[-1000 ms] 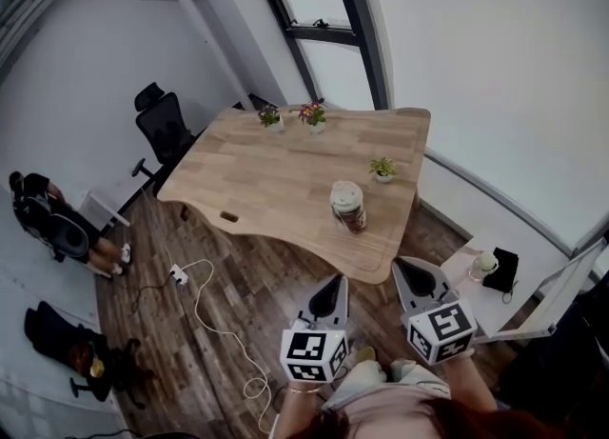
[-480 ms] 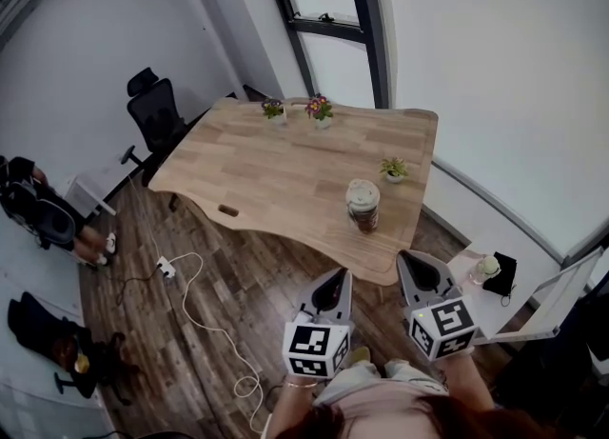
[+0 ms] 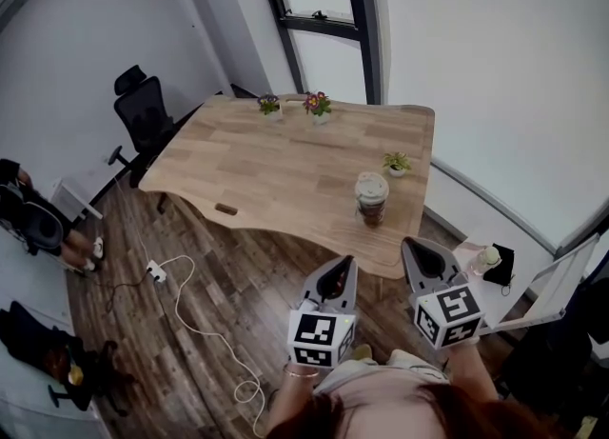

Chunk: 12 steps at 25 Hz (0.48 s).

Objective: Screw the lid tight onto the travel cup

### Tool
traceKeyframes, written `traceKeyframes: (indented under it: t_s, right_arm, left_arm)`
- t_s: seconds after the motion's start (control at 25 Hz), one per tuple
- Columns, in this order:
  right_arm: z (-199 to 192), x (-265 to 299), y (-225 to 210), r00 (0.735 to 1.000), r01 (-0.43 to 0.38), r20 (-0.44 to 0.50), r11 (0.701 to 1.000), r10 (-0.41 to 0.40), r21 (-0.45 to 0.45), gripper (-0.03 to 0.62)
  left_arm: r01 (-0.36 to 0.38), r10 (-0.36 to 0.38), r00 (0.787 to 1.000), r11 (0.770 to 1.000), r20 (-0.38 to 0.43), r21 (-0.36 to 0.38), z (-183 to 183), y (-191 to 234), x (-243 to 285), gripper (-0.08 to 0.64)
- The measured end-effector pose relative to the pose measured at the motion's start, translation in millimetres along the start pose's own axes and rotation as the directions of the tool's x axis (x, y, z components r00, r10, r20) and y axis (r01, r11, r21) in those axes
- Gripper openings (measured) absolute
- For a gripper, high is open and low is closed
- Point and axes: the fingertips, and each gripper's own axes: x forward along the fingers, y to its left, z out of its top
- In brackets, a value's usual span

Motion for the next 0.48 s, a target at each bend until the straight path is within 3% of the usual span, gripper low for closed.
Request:
traceKeyframes:
  t_s: [0.48]
  right_arm:
    - [-3.3,-9.4,7.1,0.995,0.092,-0.037,0.996,-0.092,0.013,0.0]
  left_arm:
    - [0.073,-0.072,0.997,0.996,0.013,-0.052,-8.3,10.8,-5.0,0.003]
